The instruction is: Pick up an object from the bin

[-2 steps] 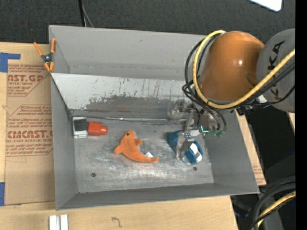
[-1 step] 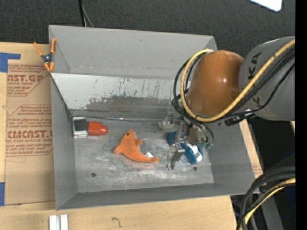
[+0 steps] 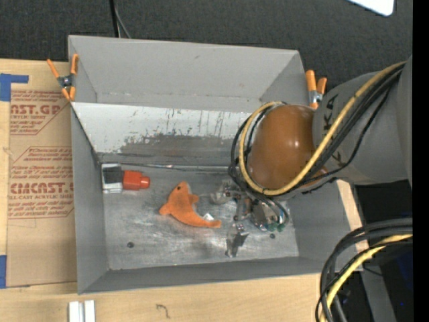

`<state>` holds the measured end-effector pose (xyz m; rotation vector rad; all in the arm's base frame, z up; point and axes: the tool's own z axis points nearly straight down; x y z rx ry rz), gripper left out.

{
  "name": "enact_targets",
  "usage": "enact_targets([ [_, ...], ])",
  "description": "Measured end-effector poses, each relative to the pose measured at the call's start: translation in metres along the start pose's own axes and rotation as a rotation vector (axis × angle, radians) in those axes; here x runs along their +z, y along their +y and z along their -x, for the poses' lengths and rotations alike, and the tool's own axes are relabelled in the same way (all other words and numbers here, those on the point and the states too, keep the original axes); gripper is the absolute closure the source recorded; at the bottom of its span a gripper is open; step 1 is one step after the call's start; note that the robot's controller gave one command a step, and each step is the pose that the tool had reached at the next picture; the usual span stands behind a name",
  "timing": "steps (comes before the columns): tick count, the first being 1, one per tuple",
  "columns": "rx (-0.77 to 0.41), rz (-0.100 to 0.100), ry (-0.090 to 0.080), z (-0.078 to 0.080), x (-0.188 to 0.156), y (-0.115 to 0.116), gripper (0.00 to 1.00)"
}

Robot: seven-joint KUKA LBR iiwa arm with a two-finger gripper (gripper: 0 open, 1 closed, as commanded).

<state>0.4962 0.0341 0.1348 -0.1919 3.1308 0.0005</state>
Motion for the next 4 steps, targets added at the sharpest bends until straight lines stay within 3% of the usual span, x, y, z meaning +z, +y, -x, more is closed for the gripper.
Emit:
enact_targets([
  [1, -0.034, 0.000, 0.003, -0.003, 0.015, 0.001, 0.00],
  [2, -0.168, 0.001, -0.001, 0.008, 0.063, -0.027, 1.00],
  [3, -0.168, 0.001, -0.001, 0.008, 0.063, -0.027, 1.00],
  [4, -0.168, 0.002, 0.011, 0.004, 0.007, -0.026, 1.00],
])
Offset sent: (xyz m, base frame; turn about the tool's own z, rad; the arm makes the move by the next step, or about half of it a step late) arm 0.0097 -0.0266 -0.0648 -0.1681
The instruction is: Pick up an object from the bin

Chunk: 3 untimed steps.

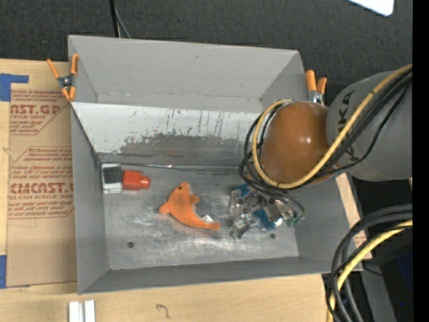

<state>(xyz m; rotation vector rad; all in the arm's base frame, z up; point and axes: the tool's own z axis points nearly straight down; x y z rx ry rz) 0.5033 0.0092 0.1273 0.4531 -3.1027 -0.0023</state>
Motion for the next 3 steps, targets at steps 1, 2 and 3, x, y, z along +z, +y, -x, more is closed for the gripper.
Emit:
enact_targets([
  [1, -0.164, -0.002, -0.007, 0.041, 0.011, 0.000, 0.00],
  [2, -0.163, -0.002, -0.008, 0.041, 0.011, 0.000, 0.00],
  [3, -0.321, -0.002, -0.011, 0.049, 0.054, 0.067, 1.00],
])
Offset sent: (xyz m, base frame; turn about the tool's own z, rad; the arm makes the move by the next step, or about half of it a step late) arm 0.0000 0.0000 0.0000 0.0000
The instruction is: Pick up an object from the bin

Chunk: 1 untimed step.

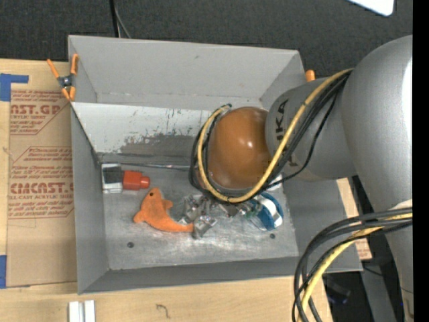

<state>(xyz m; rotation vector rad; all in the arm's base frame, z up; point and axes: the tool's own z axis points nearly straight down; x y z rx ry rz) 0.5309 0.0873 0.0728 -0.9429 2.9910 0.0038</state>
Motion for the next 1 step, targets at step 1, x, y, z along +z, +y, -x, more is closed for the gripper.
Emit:
enact_targets([
  [1, 0.000, 0.000, 0.000, 0.0000, 0.0000, 0.0000, 1.00],
])
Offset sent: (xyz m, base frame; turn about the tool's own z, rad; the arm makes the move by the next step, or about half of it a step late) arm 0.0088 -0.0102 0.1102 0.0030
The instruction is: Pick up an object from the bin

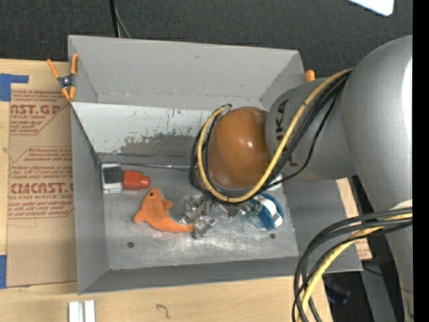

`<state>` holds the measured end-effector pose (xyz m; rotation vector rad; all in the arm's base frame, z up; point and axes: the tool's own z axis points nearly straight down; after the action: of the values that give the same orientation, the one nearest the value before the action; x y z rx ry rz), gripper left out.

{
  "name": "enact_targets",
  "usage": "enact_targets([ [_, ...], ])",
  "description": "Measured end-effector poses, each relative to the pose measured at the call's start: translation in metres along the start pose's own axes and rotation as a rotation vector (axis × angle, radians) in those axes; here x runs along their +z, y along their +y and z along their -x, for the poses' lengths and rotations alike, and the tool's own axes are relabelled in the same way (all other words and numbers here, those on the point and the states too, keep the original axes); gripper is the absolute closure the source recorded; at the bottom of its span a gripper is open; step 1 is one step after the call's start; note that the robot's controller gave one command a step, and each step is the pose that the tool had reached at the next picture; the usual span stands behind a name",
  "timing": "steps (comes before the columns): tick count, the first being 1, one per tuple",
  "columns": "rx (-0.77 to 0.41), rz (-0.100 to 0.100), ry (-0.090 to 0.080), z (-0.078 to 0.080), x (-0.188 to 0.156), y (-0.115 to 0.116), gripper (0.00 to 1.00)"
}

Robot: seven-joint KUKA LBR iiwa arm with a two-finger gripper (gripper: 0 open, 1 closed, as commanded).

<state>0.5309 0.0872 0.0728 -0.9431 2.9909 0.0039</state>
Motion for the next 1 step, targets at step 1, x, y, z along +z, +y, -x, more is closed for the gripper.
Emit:
enact_targets([
  [1, 0.003, 0.000, 0.003, 0.0028, -0.1099, -0.0126, 1.00],
])
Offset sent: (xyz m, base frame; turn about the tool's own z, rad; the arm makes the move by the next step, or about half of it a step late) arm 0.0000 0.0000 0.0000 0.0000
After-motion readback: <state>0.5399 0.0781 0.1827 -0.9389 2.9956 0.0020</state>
